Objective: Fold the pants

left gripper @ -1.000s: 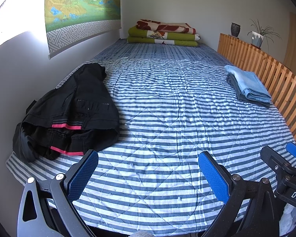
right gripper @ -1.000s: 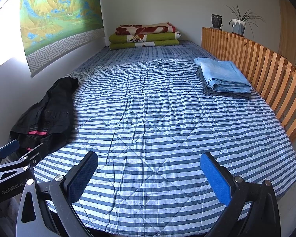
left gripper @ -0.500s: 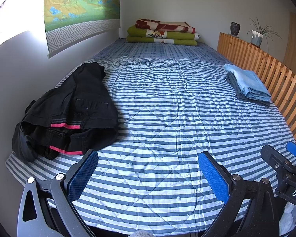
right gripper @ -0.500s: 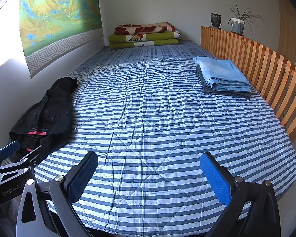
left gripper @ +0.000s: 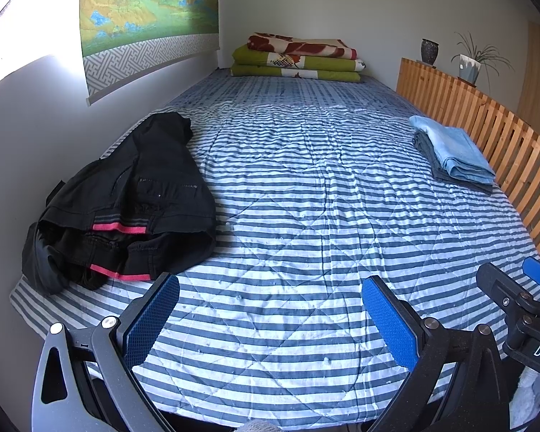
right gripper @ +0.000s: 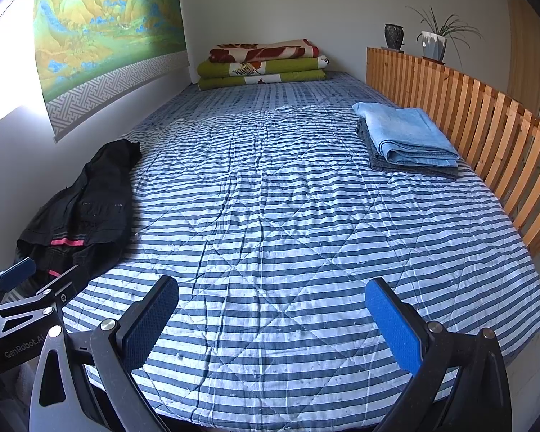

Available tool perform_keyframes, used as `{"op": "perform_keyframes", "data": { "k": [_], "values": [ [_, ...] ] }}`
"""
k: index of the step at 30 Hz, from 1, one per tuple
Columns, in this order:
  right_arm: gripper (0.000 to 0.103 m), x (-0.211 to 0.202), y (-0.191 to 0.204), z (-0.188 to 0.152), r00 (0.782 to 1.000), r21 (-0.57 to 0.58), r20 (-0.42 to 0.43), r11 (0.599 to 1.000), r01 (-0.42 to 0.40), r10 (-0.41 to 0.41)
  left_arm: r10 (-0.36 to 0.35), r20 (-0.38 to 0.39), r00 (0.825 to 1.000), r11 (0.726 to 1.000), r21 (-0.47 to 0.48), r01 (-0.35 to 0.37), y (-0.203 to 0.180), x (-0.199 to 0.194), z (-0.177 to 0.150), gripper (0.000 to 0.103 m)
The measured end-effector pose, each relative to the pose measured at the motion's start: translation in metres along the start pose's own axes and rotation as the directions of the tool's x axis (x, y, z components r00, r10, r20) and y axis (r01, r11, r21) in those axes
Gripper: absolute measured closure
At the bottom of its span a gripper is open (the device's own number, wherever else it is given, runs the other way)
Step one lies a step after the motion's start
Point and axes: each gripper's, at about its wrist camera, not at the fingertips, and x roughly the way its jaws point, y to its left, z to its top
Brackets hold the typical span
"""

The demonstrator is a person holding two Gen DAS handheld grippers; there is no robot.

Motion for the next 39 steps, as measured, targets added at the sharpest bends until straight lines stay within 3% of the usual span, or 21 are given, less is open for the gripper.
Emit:
{"op": "perform_keyframes", "data": {
  "k": [8, 21, 28, 39],
  "values": [
    [0.001, 0.003, 0.009, 0.004, 1.0, -0.049, 0.017, 0.999, -0.004, 0.005, 0.014, -0.006, 1.0, 1.0, -0.018, -0.014, 0.008, 0.005, 0.0, 0.0],
    [0.001, 0.023, 0.049, 0.034, 0.997, -0.137, 0.025, 0.988, -0.074, 0.078, 0.07, -0.009, 0.997, 0.996, -0.062, -0.071, 0.042, 0.01, 0.006, 0.0],
    [0.001, 0.04, 0.084, 0.06, 0.987, -0.191, 0.029, 0.97, -0.151, 0.159, 0.095, -0.026, 0.995, 0.991, -0.094, -0.097, 0.07, 0.019, 0.005, 0.0],
    [0.005, 0.08, 0.157, 0.084, 0.954, -0.252, -0.045, 0.921, -0.296, 0.295, 0.126, -0.057, 0.99, 0.977, -0.164, -0.134, 0.128, 0.041, -0.002, 0.0]
  ]
}}
